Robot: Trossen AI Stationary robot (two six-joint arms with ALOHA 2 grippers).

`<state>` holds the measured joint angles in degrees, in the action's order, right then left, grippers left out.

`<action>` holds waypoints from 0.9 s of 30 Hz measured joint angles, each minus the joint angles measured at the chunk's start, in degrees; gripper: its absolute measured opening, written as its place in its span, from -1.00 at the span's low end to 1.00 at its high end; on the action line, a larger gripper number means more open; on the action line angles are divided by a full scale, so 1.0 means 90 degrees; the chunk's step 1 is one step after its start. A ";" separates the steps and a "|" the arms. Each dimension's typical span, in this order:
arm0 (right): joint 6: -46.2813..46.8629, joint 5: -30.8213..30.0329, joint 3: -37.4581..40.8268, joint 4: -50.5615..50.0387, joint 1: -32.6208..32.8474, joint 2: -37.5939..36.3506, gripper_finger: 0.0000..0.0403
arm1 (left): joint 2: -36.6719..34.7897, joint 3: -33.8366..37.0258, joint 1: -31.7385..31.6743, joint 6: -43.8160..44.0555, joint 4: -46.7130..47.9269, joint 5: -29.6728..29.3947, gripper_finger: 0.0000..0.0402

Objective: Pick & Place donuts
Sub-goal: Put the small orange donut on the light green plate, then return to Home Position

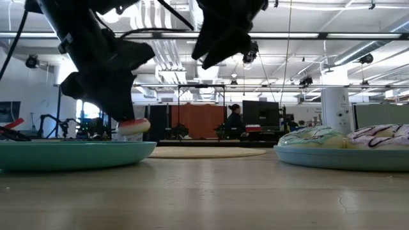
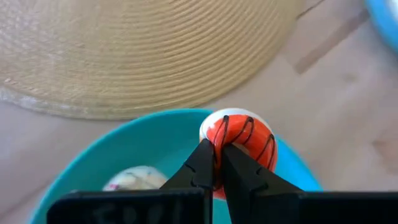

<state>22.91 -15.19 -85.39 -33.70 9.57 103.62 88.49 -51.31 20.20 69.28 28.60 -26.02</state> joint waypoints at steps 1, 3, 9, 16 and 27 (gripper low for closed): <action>0.0030 0.0001 0.0106 0.0009 0.0020 -0.0067 0.09 | -0.0002 0.0000 -0.0072 -0.0046 0.0078 0.0129 -1.00; 0.0060 -0.0001 0.0297 0.0004 0.0036 -0.0177 0.09 | -0.0001 0.0002 -0.0231 -0.0223 0.0119 0.0545 -1.00; 0.0076 -0.0033 0.0993 0.0450 0.0013 -0.0637 0.09 | 0.0046 0.0002 -0.0365 -0.0319 0.0090 0.1007 -0.87; 0.0307 -0.0031 0.1709 0.1047 -0.0130 -0.1075 0.09 | 0.0044 0.0000 -0.0346 -0.0070 0.0129 0.1417 -0.40; 0.0758 -0.0125 0.2274 0.0975 -0.0113 -0.2139 0.09 | -0.1039 -0.0238 0.0314 -0.0714 0.0106 0.1425 -0.26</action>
<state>29.73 -16.31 -64.92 -24.93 8.55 84.38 79.14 -53.45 23.02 62.85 29.56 -13.19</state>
